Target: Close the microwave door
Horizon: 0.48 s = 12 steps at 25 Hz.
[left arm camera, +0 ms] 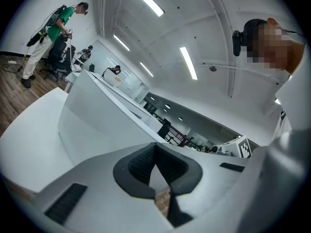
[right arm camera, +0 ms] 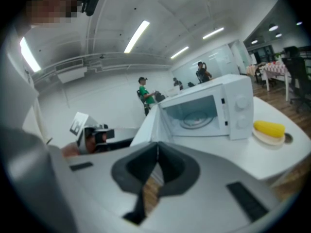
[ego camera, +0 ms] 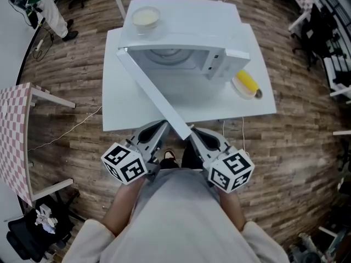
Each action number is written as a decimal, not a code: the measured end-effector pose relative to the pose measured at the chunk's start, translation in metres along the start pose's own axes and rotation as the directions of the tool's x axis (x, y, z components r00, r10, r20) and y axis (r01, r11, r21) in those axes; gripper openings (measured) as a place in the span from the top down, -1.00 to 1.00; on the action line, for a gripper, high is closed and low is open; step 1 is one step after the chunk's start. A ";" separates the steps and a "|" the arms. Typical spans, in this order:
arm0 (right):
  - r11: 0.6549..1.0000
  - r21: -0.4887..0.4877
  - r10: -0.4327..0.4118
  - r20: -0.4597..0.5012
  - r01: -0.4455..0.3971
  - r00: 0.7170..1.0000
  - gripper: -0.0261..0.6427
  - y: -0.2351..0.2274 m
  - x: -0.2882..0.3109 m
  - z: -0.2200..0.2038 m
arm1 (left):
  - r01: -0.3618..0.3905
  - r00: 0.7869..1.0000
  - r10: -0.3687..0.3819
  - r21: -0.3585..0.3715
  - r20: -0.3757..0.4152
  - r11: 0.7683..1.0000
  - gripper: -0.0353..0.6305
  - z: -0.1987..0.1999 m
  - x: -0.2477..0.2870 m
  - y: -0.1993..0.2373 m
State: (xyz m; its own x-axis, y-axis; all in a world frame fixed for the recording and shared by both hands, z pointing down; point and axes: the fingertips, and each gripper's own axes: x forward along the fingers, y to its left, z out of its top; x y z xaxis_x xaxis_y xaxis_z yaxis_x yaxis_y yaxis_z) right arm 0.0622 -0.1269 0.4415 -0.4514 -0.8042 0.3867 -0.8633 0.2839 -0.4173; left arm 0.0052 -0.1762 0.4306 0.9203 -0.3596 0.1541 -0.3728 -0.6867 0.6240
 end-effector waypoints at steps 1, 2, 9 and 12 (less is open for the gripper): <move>1.000 0.001 -0.001 0.001 0.001 1.000 0.85 -0.001 0.000 0.000 | 0.000 1.000 0.000 -0.002 -0.001 1.000 0.84 0.000 0.001 0.000; 1.000 0.002 -0.002 0.002 0.002 1.000 0.85 -0.002 -0.001 0.001 | 0.001 1.000 -0.001 -0.003 -0.002 1.000 0.84 0.001 0.002 0.000; 1.000 0.006 -0.012 0.000 0.012 1.000 0.85 -0.009 -0.002 0.002 | 0.015 1.000 -0.015 0.001 -0.006 1.000 0.84 0.003 0.012 -0.002; 1.000 0.009 -0.015 0.000 0.015 1.000 0.85 -0.012 -0.003 0.003 | 0.016 1.000 -0.016 -0.011 -0.010 1.000 0.84 0.002 0.016 -0.002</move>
State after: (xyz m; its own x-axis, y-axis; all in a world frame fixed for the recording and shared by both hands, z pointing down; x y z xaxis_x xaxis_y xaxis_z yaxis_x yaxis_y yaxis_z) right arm 0.0747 -0.1298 0.4431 -0.4382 -0.8084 0.3930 -0.8680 0.2669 -0.4188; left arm 0.0201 -0.1821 0.4300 0.9273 -0.3422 0.1519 -0.3569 -0.6852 0.6349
